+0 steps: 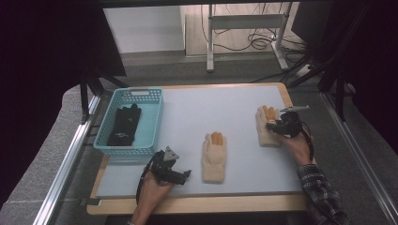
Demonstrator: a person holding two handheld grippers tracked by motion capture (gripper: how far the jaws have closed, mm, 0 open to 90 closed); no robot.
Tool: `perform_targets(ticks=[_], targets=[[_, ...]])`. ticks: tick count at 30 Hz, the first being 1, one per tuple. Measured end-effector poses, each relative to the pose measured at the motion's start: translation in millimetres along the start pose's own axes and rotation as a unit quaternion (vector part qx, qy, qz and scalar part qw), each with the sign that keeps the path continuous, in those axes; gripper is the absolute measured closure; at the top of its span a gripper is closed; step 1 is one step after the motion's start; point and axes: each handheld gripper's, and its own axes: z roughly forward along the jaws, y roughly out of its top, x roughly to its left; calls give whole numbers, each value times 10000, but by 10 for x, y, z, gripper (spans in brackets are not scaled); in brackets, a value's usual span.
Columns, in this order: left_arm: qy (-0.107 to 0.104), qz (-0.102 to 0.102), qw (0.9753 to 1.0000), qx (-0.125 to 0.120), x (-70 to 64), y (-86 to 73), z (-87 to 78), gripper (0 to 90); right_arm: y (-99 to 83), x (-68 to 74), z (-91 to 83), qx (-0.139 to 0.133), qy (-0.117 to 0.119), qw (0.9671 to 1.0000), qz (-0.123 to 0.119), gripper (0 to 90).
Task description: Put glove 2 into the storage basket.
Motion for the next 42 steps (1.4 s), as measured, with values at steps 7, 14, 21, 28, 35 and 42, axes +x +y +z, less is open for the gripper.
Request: perform_targets(ticks=[7, 14, 21, 28, 35, 42], targets=[[3, 1, 10000, -1, 0, 0, 1, 13, 64, 185, -221, -233, 89, 9997, 24, 568], [-1, 0, 10000, 12, 0, 1, -2, 13, 123, 411, -413, -403, 255, 9989, 41, 568], [1, -1, 10000, 12, -1, 0, -2, 13, 170, 775, -581, -566, 553, 9969, -17, 567], [5, 4, 10000, 13, 0, 1, -2, 13, 147, 1123, -619, -539, 770, 9955, -114, 568], [10, -19, 10000, -17, -3, 0, 2, 13, 77, 1544, -585, -465, 1073, 9931, -114, 568], [13, -1, 10000, -6, -1, 0, 1, 13, -11, 1945, -499, -417, 1252, 9912, 115, 567]])
